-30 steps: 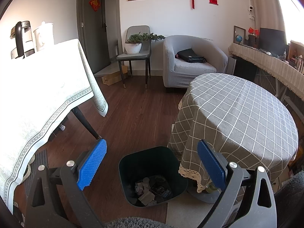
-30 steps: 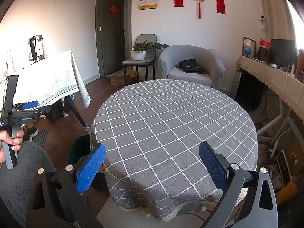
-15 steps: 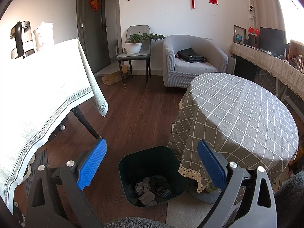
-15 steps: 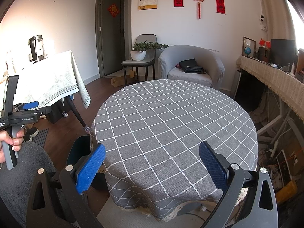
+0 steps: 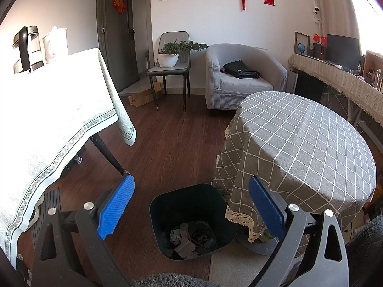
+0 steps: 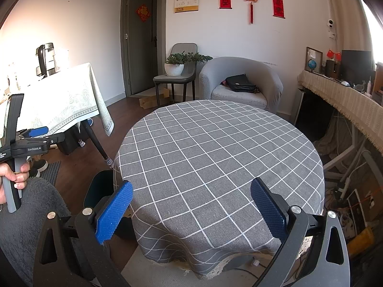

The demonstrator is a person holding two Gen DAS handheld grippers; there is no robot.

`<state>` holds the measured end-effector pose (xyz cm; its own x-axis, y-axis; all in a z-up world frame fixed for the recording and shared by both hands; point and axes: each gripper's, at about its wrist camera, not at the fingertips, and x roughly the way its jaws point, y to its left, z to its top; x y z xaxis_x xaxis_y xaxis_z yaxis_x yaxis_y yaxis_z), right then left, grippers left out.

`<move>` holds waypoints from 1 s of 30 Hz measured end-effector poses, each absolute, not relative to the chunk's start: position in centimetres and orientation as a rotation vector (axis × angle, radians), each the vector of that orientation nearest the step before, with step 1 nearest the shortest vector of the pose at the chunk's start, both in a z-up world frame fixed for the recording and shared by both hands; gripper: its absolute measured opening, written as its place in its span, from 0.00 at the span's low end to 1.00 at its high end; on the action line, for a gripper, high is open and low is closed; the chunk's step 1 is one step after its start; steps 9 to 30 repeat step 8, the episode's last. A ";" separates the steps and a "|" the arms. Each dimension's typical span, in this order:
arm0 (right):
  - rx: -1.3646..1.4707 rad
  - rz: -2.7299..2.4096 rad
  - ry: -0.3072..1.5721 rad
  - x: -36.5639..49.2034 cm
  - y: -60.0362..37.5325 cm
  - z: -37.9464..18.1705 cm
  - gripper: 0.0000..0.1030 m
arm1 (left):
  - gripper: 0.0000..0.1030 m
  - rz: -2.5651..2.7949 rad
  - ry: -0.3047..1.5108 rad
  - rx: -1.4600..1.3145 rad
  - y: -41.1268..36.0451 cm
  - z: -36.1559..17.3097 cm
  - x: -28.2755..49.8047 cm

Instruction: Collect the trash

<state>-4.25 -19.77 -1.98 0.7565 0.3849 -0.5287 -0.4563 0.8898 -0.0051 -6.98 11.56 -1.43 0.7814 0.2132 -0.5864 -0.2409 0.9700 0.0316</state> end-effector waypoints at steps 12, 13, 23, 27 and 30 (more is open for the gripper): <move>-0.140 0.459 0.548 -4.2 -19.8 -2.0 0.97 | 0.95 0.256 0.634 -0.047 11.3 -1.5 -7.0; -0.140 0.459 0.548 -4.2 -19.8 -2.0 0.97 | 0.95 0.256 0.634 -0.047 11.3 -1.5 -7.0; -0.140 0.459 0.548 -4.2 -19.8 -2.0 0.97 | 0.95 0.256 0.634 -0.047 11.3 -1.5 -7.0; -0.140 0.459 0.548 -4.2 -19.8 -2.0 0.97 | 0.95 0.256 0.634 -0.047 11.3 -1.5 -7.0; -0.140 0.459 0.548 -4.2 -19.8 -2.0 0.97 | 0.95 0.256 0.634 -0.047 11.3 -1.5 -7.0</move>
